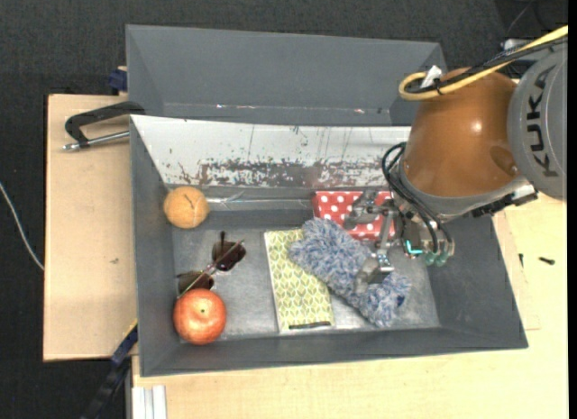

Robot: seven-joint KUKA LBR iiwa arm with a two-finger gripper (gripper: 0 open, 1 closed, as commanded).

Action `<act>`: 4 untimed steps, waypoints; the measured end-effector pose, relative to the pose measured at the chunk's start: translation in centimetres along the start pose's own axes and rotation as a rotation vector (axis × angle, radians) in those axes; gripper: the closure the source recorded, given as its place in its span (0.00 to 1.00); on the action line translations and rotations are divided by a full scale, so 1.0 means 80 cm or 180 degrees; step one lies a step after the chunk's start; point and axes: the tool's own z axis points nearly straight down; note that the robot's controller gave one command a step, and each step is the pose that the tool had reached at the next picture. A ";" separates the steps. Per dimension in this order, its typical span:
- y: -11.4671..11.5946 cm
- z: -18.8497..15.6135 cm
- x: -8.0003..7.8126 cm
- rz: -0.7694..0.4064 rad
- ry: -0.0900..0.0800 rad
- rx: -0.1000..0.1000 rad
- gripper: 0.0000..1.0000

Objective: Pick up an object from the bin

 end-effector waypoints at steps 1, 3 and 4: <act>0.000 -0.004 -0.001 0.0001 -0.0020 -0.0001 0.00; -0.014 0.147 -0.028 -0.0413 -0.0049 -0.0008 1.00; -0.010 -0.051 -0.030 -0.0293 -0.0047 0.0002 1.00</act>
Offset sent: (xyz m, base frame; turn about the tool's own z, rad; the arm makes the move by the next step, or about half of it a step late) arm 0.0159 -0.0138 -0.1283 -0.1290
